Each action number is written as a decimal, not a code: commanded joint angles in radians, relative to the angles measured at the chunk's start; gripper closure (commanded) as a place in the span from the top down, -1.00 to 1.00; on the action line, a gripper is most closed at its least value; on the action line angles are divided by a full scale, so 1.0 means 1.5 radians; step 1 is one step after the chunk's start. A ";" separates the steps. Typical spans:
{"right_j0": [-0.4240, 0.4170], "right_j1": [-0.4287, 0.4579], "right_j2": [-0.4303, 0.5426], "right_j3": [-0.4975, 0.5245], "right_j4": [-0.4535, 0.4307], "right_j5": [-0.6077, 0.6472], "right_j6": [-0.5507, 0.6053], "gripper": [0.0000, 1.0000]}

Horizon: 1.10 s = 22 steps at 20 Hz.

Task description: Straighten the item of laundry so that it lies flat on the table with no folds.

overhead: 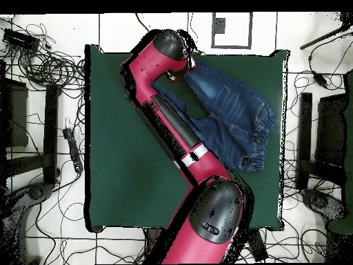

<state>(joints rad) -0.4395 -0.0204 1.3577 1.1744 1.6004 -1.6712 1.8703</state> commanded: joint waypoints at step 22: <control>0.038 0.021 -0.077 0.031 0.018 0.094 0.089 -1.00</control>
<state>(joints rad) -0.4382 -0.0555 1.3441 1.2460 1.6188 -1.6591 1.8834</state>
